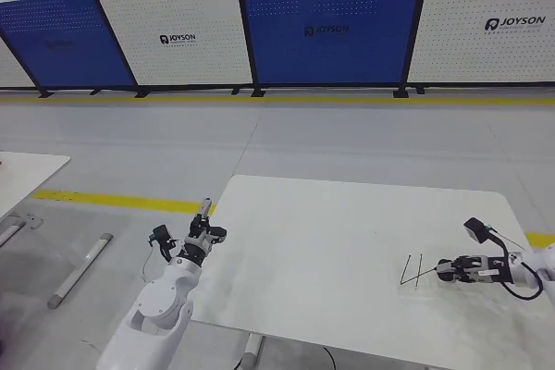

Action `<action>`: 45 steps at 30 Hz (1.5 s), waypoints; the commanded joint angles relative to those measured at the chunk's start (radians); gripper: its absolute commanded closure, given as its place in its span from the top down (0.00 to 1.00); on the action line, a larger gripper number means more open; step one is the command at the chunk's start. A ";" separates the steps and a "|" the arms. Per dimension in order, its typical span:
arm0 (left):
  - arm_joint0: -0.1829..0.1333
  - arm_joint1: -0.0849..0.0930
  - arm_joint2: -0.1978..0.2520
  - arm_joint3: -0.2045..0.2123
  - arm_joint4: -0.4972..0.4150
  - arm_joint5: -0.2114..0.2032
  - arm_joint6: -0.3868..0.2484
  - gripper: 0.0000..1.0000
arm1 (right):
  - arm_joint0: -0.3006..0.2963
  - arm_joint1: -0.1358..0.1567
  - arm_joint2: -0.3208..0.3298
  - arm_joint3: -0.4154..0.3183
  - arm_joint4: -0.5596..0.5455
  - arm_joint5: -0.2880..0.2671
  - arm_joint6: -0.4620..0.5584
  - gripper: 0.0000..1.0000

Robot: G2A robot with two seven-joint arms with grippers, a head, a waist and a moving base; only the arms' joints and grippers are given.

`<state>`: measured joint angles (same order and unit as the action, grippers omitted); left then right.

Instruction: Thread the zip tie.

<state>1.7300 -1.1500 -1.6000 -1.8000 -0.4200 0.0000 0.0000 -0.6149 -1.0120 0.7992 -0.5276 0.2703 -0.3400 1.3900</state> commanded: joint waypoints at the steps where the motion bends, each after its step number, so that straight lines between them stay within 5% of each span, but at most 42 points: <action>1: 0.000 0.000 0.000 0.000 0.000 0.000 0.000 1.00 | -0.003 0.002 0.003 -0.005 0.007 0.000 0.000 0.00; 19: 0.000 0.000 0.000 0.000 0.000 0.000 0.000 1.00 | -0.057 0.054 0.017 -0.079 0.045 0.000 0.000 0.00; 23: 0.000 0.000 0.000 0.000 0.000 0.000 0.000 1.00 | -0.057 0.057 0.011 -0.080 0.052 0.000 0.000 0.28; 28: 0.000 0.000 0.000 0.000 0.000 0.000 0.000 1.00 | -0.055 0.059 0.000 -0.084 0.055 0.000 0.000 0.39; 45: 0.000 0.000 0.000 0.000 0.000 0.000 0.000 1.00 | -0.019 0.047 -0.039 -0.063 0.058 0.000 0.000 0.18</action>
<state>1.7300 -1.1500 -1.6000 -1.8000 -0.4200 0.0000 0.0000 -0.6388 -0.9627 0.7640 -0.5952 0.3300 -0.3400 1.3900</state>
